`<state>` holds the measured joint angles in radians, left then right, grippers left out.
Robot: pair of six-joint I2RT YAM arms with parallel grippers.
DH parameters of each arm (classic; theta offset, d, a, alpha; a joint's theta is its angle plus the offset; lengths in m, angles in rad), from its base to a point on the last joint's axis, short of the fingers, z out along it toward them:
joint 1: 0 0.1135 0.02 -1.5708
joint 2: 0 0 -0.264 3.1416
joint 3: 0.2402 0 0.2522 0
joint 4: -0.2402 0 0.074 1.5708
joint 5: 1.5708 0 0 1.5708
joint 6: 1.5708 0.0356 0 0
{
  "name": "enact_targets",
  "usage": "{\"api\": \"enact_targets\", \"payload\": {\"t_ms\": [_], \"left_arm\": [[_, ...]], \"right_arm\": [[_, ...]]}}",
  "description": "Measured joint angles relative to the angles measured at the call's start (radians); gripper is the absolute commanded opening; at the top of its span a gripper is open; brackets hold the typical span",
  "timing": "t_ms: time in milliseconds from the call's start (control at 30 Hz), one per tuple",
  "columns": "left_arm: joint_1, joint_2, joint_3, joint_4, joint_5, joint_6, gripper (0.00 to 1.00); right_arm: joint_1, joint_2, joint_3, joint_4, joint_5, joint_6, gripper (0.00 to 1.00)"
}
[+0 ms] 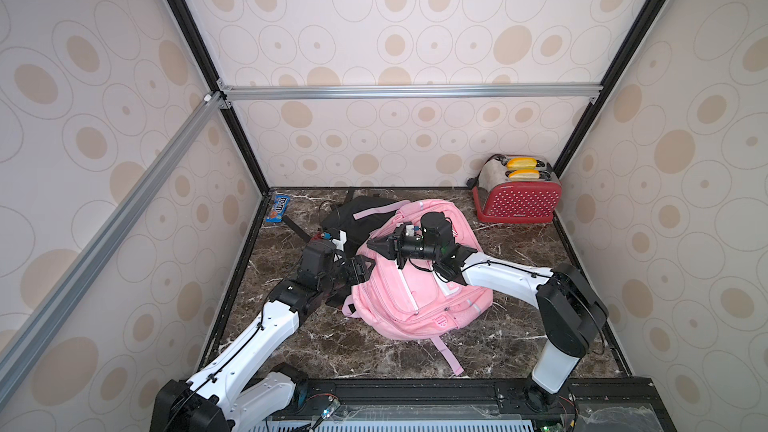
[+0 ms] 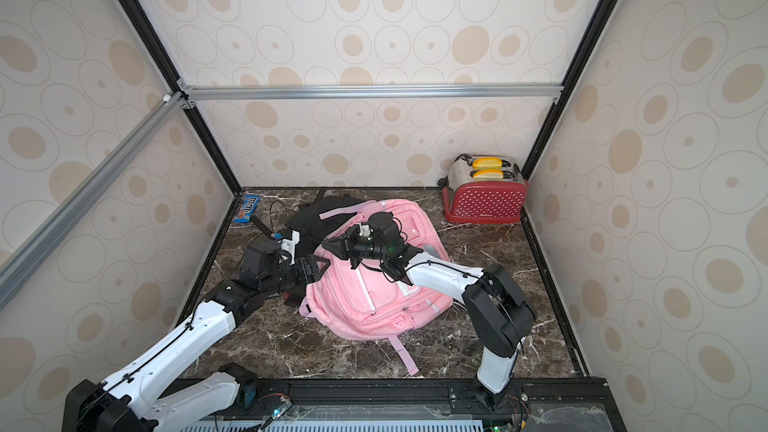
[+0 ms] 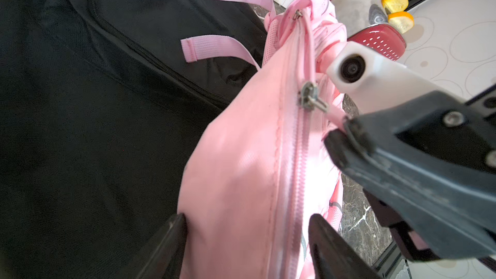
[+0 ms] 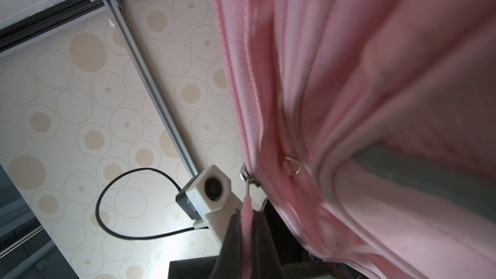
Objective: Zip up the backpack
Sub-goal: Zip the zipper on the backpack.
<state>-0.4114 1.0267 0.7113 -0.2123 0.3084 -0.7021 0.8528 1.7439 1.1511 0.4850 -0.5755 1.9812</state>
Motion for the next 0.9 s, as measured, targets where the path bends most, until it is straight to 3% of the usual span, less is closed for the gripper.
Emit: {"api": "enact_targets", "payload": {"t_ms": [133,233,433,700,900], "left_arm": [[0.000,0.010,-0.002,0.014,0.001,-0.002,0.17],[0.000,0.012,-0.009,0.029,0.002,0.002,0.00],[0.000,-0.002,-0.048,0.070,-0.003,-0.001,0.00],[0.007,-0.073,-0.147,0.182,-0.093,-0.072,0.00],[0.013,-0.041,-0.164,0.275,-0.153,-0.121,0.00]], "right_arm": [[0.000,-0.005,-0.006,0.001,0.006,-0.002,0.00],[0.004,-0.005,-0.006,-0.003,0.006,0.000,0.00],[0.006,0.019,0.019,-0.008,-0.010,-0.001,0.00],[0.009,0.202,0.258,-0.077,-0.141,-0.005,0.00],[-0.006,0.327,0.414,-0.089,-0.233,-0.012,0.00]]}}
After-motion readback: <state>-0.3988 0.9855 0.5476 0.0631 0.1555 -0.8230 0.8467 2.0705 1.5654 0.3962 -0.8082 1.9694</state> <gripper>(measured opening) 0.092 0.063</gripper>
